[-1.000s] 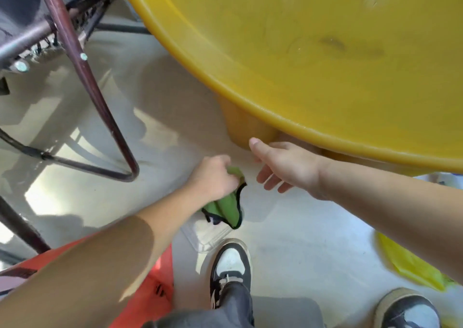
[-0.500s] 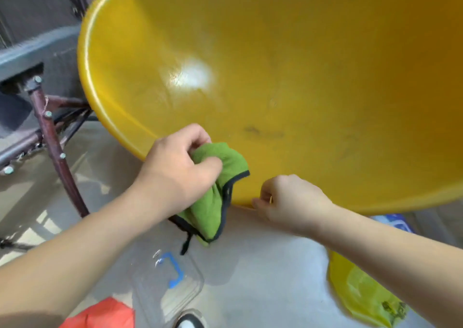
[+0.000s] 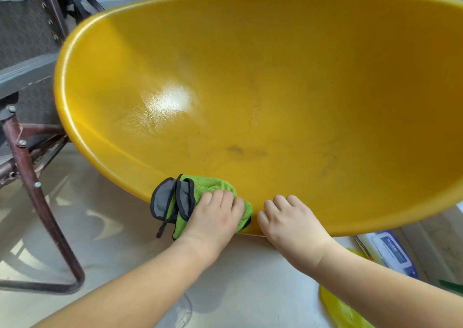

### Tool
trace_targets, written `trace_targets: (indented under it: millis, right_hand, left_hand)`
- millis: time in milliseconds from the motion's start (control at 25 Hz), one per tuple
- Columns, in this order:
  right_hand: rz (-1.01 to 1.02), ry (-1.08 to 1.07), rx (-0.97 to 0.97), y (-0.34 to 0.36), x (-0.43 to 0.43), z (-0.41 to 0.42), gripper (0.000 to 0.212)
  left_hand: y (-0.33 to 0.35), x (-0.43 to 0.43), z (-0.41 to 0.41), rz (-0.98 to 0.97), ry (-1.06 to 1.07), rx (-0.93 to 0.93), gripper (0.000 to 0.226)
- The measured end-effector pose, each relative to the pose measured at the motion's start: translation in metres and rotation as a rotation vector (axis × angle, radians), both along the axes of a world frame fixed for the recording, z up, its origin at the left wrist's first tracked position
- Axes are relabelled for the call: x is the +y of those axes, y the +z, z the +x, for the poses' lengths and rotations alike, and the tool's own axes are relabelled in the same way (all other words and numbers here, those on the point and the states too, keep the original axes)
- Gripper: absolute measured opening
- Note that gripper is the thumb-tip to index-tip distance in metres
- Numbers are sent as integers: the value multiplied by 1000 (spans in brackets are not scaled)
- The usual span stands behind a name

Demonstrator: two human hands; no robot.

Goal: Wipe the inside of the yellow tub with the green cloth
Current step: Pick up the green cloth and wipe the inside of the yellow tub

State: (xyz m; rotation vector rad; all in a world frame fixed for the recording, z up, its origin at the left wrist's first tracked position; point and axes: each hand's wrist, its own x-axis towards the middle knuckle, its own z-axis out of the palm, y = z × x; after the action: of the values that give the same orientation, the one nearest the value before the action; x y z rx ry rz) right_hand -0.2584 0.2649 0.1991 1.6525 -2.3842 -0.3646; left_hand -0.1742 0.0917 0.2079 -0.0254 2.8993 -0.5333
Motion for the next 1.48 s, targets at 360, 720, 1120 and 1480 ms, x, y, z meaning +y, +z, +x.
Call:
trace_targets:
  millis: [360, 720, 1120, 1480]
  right_hand:
    - [-30, 211, -3, 5, 20, 17, 20]
    - [65, -104, -489, 43, 32, 37, 60]
    - [-931, -509, -1271, 74, -126, 7, 23]
    - [-183, -164, -1055, 8, -240, 40, 83]
  left_hand:
    - [12, 7, 20, 53, -219, -116, 59]
    - [40, -14, 61, 626, -99, -242, 52]
    - [127, -98, 16, 1186, 731, 818, 7]
    - [139, -206, 86, -180, 353, 495, 51]
